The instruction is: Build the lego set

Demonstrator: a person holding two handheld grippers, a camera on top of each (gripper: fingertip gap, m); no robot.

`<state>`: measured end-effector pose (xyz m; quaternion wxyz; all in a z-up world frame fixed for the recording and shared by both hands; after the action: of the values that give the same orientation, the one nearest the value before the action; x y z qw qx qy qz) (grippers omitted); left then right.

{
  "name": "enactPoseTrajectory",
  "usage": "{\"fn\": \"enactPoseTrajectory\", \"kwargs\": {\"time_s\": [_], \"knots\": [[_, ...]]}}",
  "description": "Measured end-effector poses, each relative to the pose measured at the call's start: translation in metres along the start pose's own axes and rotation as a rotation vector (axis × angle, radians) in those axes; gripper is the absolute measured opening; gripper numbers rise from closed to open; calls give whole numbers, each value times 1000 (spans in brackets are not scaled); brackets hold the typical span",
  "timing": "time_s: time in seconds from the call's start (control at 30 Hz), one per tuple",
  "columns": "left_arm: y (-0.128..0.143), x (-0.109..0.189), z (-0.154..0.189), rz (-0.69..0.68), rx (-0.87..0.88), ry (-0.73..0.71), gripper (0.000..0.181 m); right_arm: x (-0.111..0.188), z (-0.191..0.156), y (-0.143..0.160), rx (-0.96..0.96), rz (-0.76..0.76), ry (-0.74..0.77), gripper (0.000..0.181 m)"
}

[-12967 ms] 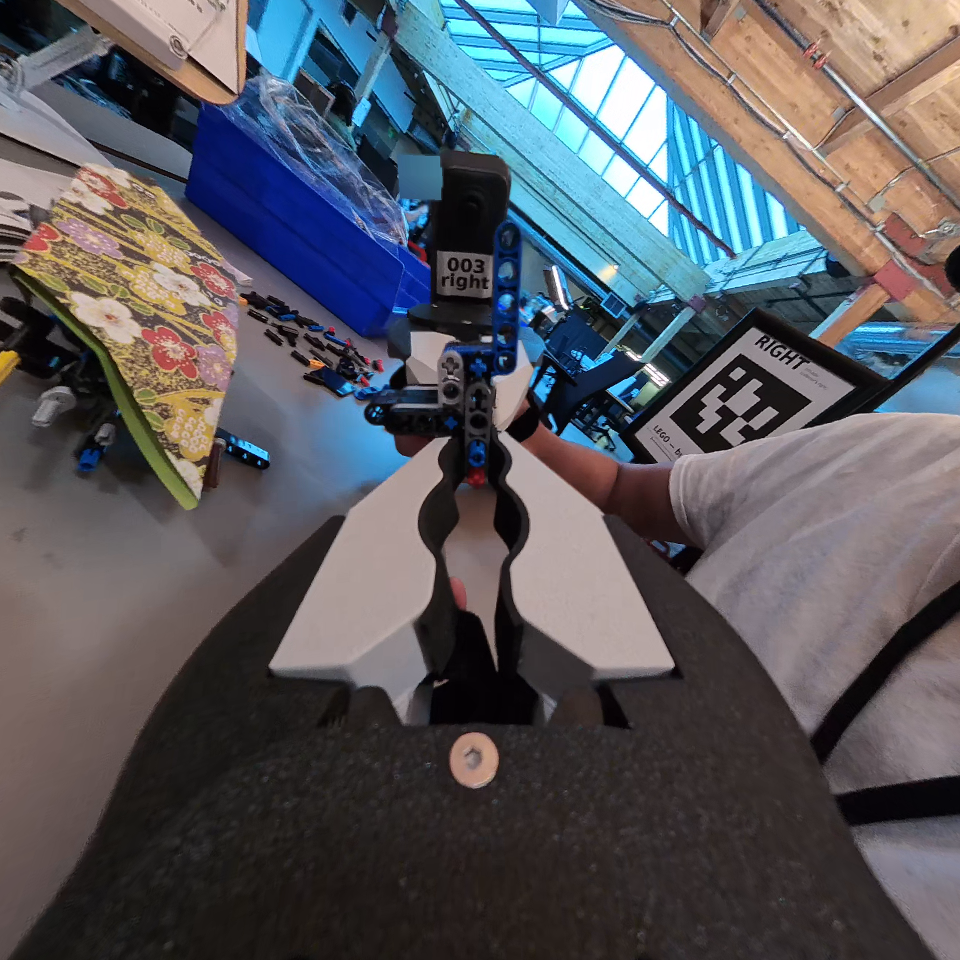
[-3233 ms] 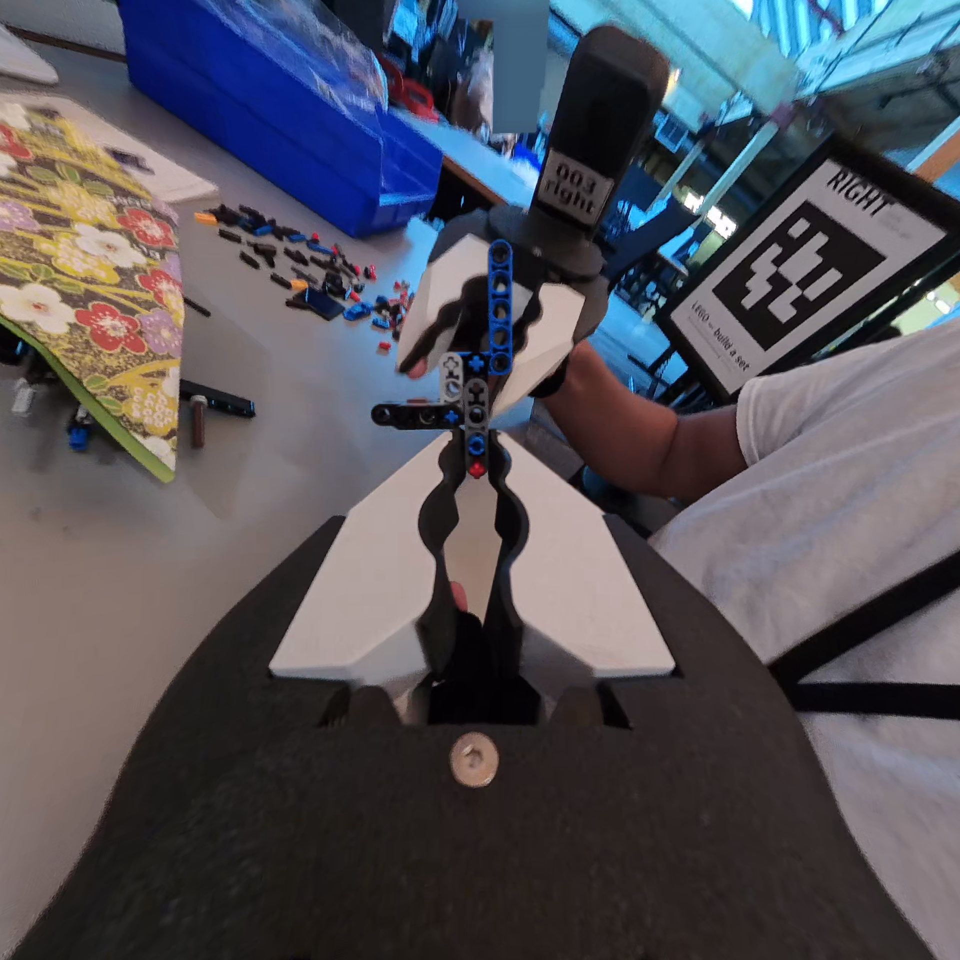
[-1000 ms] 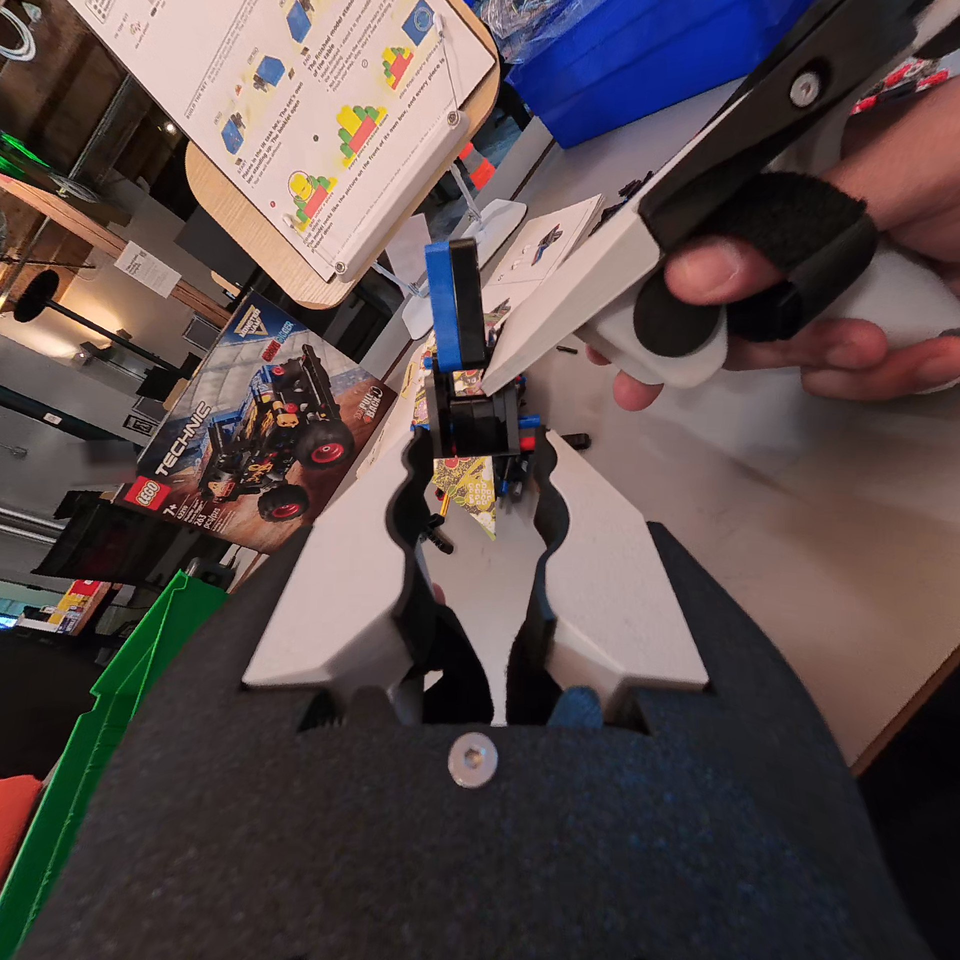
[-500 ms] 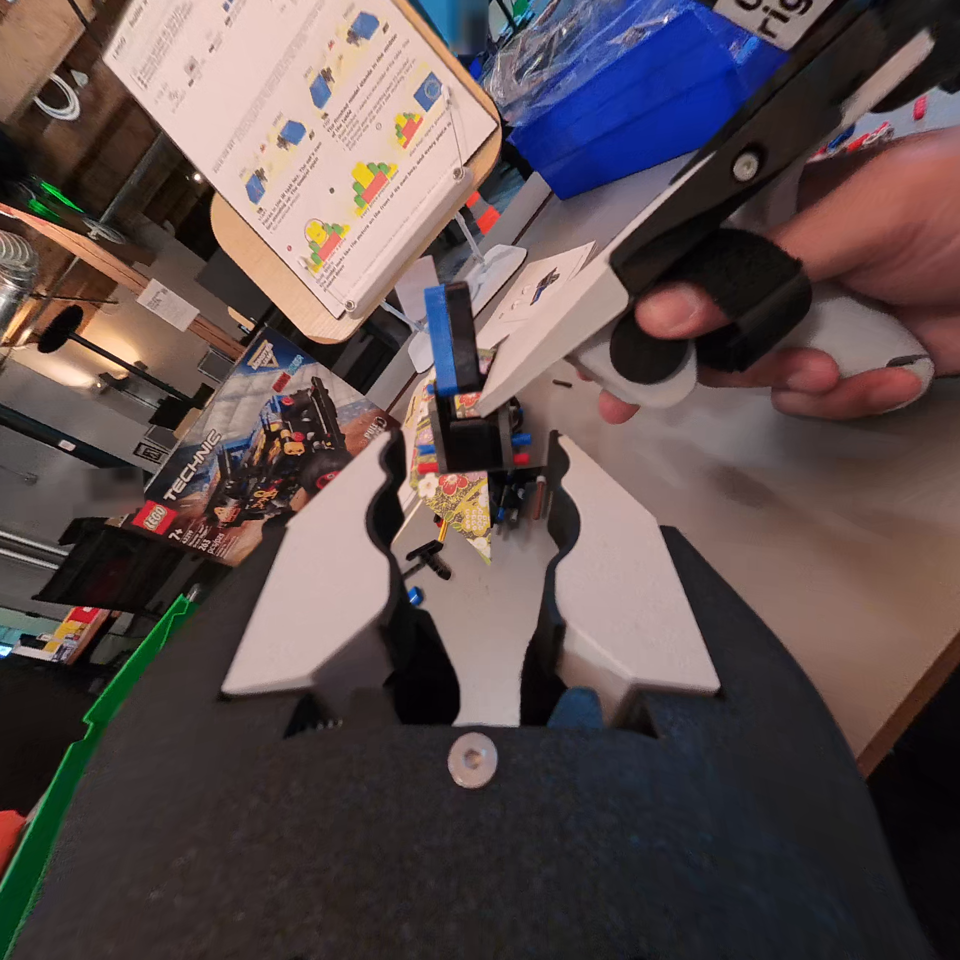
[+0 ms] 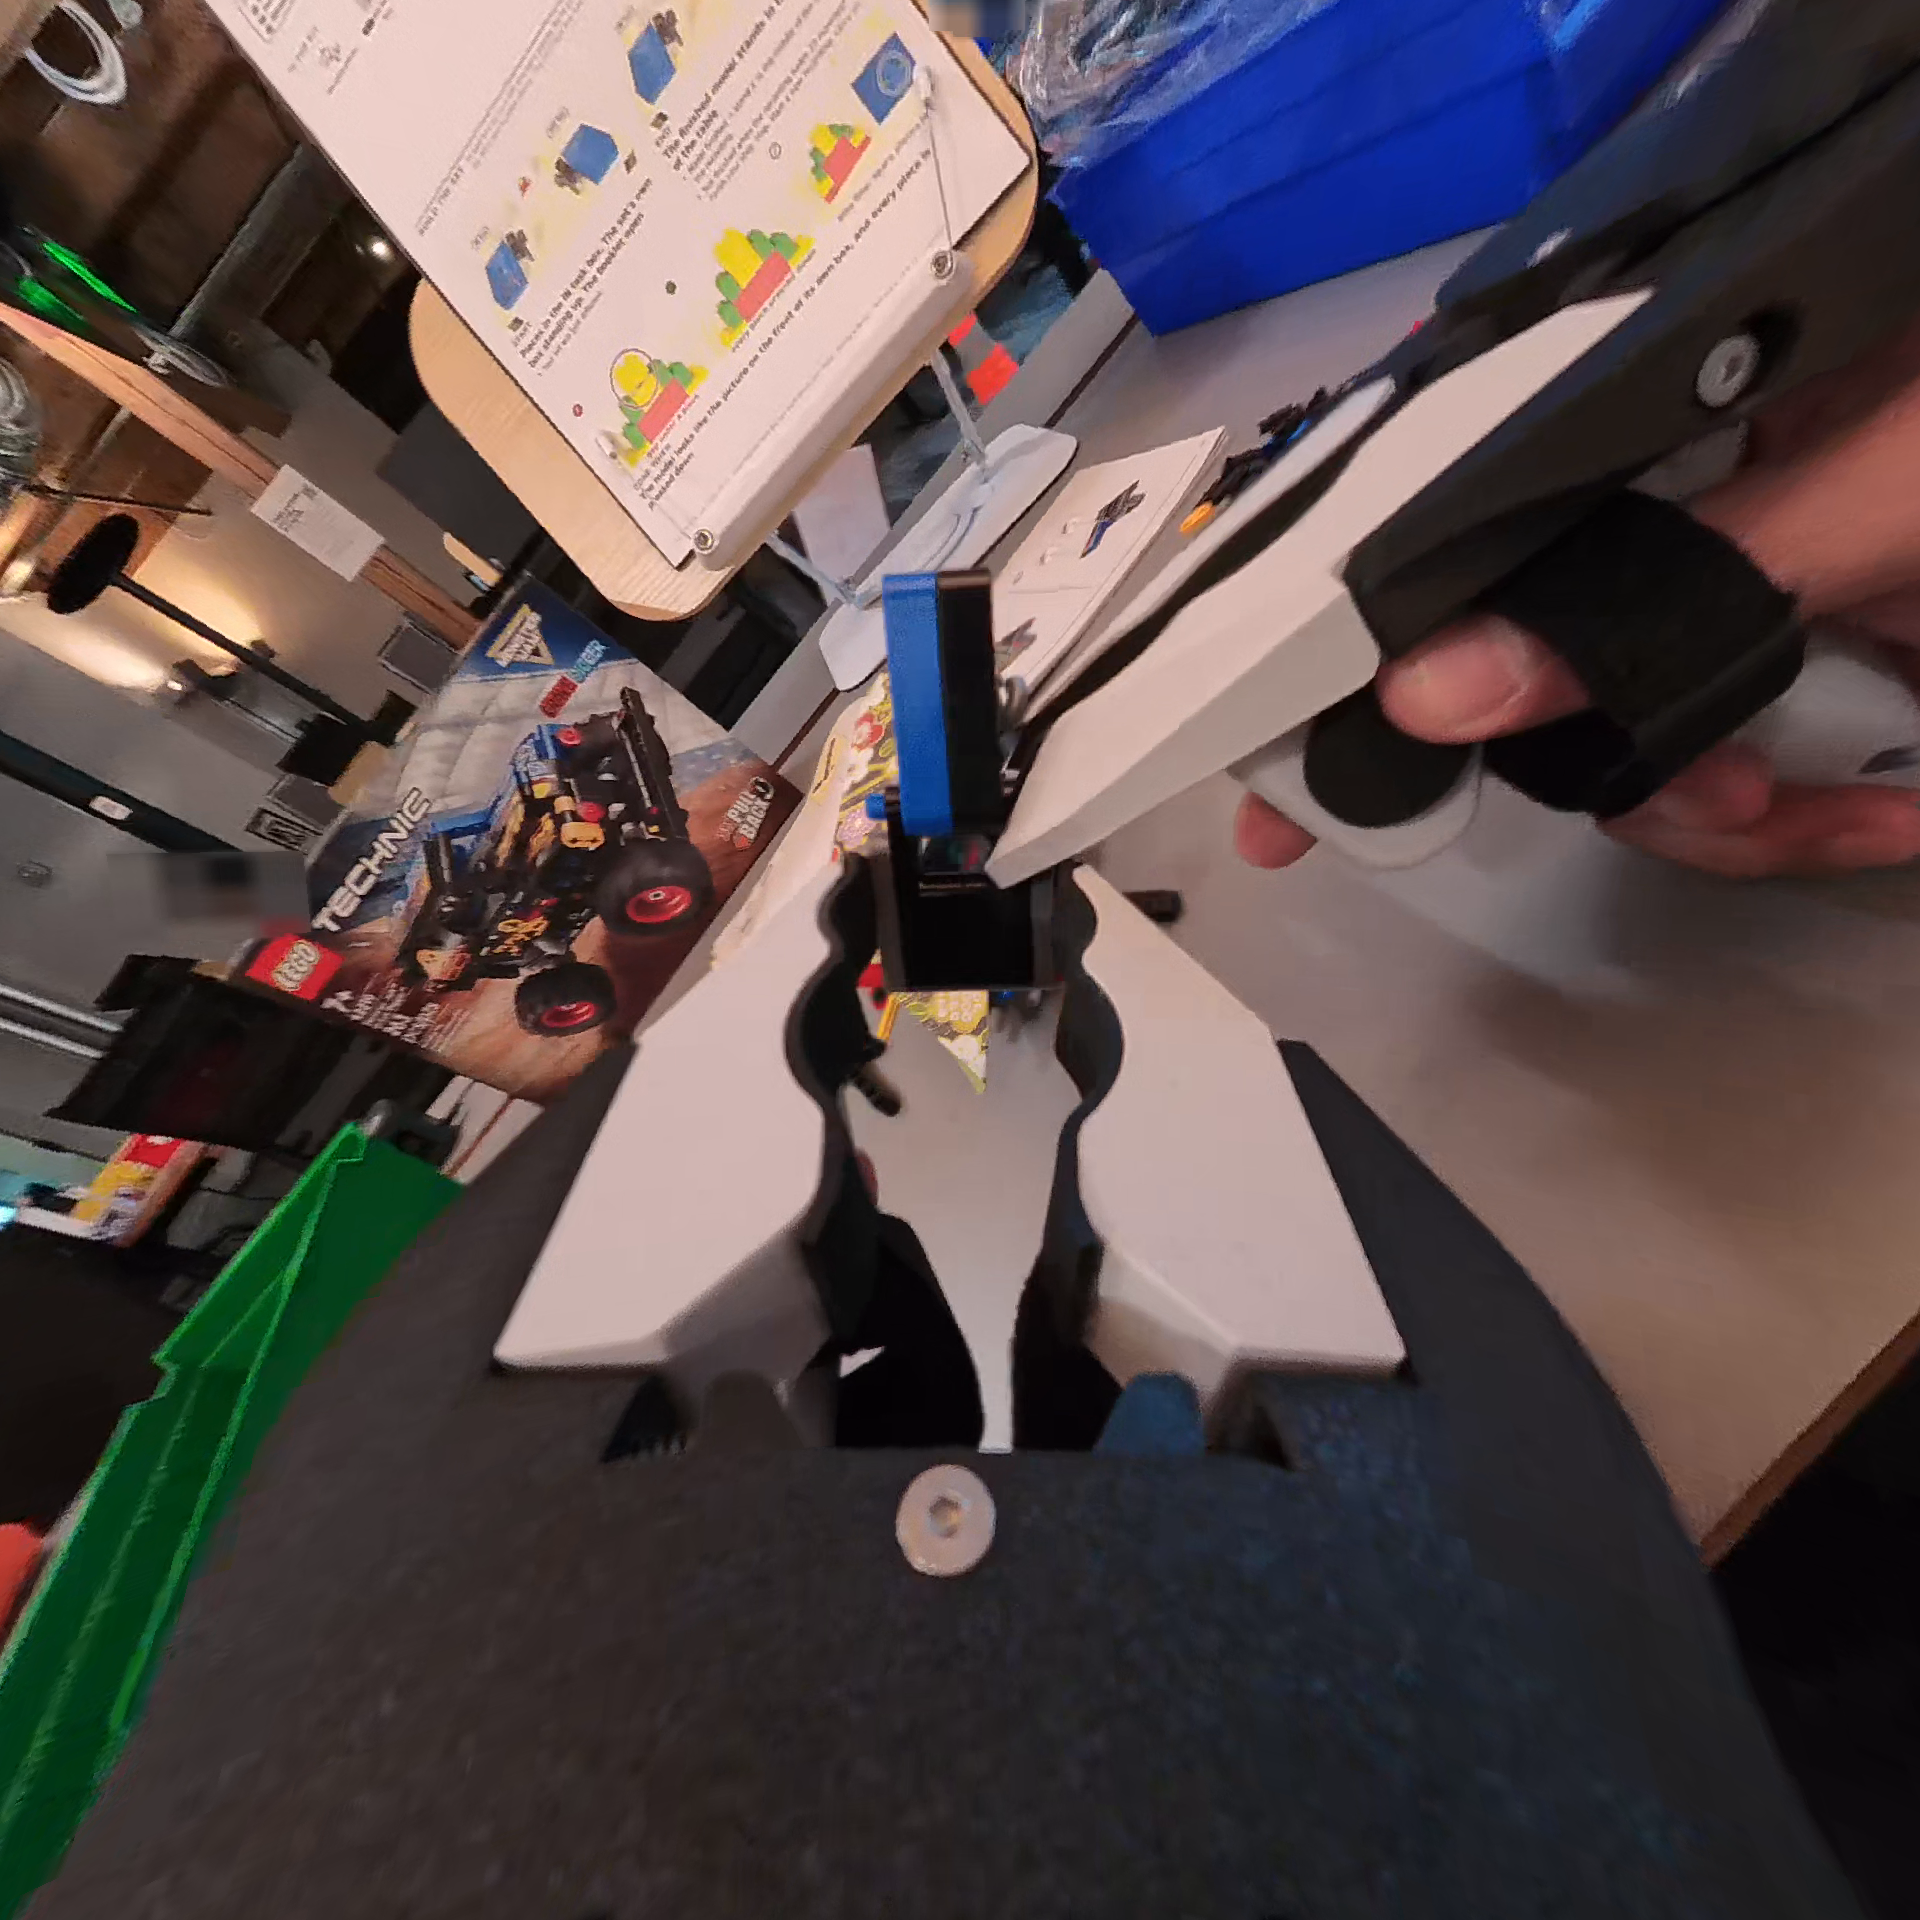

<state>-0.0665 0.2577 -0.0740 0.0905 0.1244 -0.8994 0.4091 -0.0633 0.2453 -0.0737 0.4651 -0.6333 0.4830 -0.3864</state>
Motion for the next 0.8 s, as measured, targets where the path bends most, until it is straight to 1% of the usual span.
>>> {"fn": "enactPoseTrajectory", "kwargs": {"time_s": [0.1, 0.23, 0.4, 0.47, 0.5, 0.57, 0.6, 0.67, 0.73, 0.8], "knots": [[2, -2, 0, -13, -17, -18, 31, -1, 1, 2, 13, -6, 22, 15], [-2, -2, 0, -7, -67, -44, 31, 1, 2, 0, -22, 6, -1, 15], [-7, -1, 0, 56, -35, -14, 31, 4, 2, -4, -68, 19, -39, 15], [-7, 1, 2, 56, -18, 24, 33, 4, 1, -3, -82, 12, -61, 15], [-8, 6, 2, 76, 11, 49, 38, 6, 3, -4, -84, 16, -48, 15], [-6, 15, 6, 97, 101, 149, 45, 14, 7, -11, -57, 42, -39, 15], [-4, 19, 6, 99, 137, 189, 45, 18, 10, -12, -44, 33, -30, 15], [2, 24, 5, 112, 162, 243, 43, 29, 17, -13, -50, -38, 6, 15], [14, 23, 2, 102, 169, 259, 40, 40, 24, -6, -100, -193, 20, 15], [23, 20, 6, 94, 212, 313, 38, 57, 36, 4, -91, -324, 91, 15]]}}
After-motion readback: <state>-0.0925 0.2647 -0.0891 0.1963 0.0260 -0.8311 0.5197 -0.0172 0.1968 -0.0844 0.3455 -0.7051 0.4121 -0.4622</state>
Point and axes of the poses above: each gripper's, where its closed fingertips meet, x back along the fingers, y out of its underside, z = x × y across the jaws, the point moved 1 cm from there along x, back along the fingers, and after that the axes turned 4 degrees about -z, right-handed, at the moved point
